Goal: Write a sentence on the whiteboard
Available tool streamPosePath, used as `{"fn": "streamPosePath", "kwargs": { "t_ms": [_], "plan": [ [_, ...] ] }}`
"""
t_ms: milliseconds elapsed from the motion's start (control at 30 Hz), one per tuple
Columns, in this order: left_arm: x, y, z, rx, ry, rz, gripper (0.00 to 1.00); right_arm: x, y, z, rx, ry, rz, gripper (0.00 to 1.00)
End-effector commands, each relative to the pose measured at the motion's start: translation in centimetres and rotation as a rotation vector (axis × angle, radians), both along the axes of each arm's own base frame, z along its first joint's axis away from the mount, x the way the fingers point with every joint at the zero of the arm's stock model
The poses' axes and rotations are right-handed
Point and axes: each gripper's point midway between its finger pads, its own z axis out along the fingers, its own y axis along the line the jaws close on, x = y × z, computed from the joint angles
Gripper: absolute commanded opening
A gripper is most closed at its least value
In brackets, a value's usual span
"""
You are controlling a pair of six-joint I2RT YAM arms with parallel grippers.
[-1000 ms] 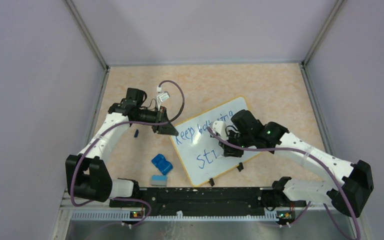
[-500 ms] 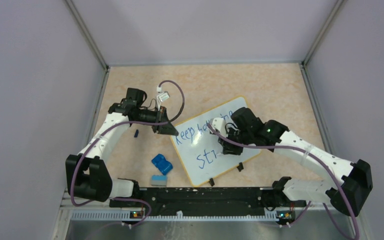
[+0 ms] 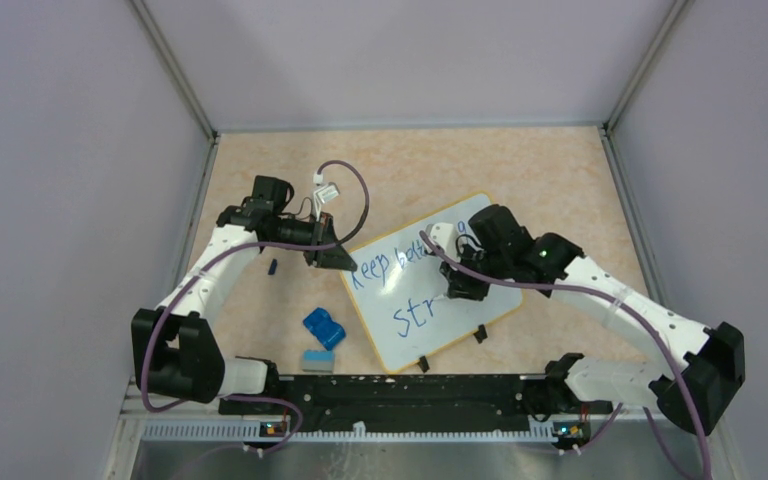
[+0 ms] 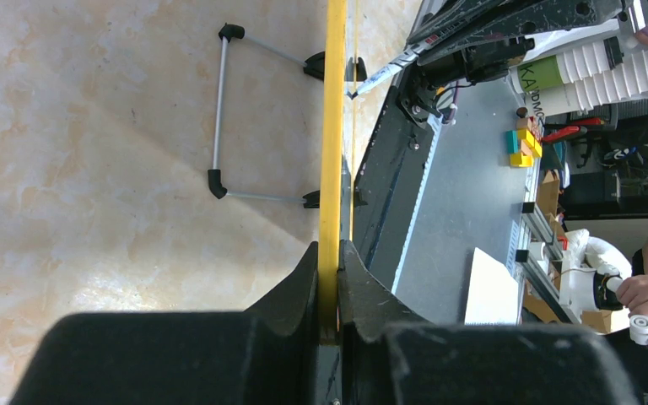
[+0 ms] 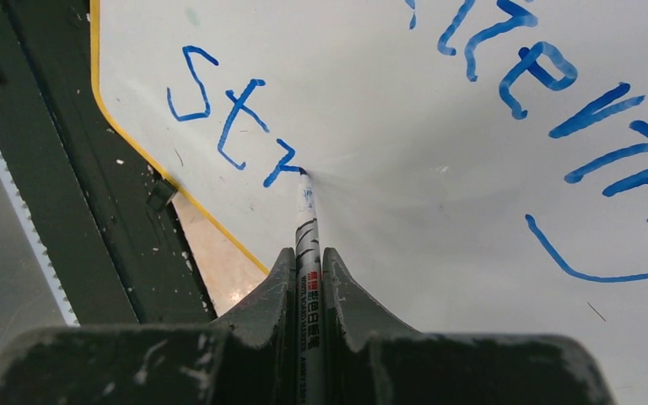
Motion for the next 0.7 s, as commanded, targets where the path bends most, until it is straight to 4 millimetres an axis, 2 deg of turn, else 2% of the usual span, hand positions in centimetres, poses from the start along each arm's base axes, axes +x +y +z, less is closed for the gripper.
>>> {"fn": "streamPosePath", "kwargs": {
  "t_ms": [0,133,300,400,533,667],
  "plan": [
    [1.1,0.4,-1.8,0.075,-0.053,0.003,0.0,3.0,-0.6,2.0,0.011,-0.121,-0.061,0.0],
    [1.2,0.3,-1.9,0.074,-0.049,0.001,0.0,2.3,-0.3,2.2,0.031,-0.097,-0.034,0.0],
    [1.1,0.3,-1.8,0.075,-0.052,0.001,0.0,-0.1,0.4,3.5,0.094,-0.058,0.084,0.0],
    [1.1,0.4,-1.9,0.077,-0.054,0.0,0.0,-0.6,-0.1,3.5,0.088,-0.057,0.091,0.0],
    [1.1,0.3,-1.9,0.075,-0.053,-0.001,0.0,-0.6,-0.8,3.0,0.066,-0.065,0.066,0.0],
    [1.1,0.3,-1.9,0.075,-0.054,-0.001,0.0,0.8,-1.4,2.3,0.037,-0.091,-0.01,0.0]
  ]
}}
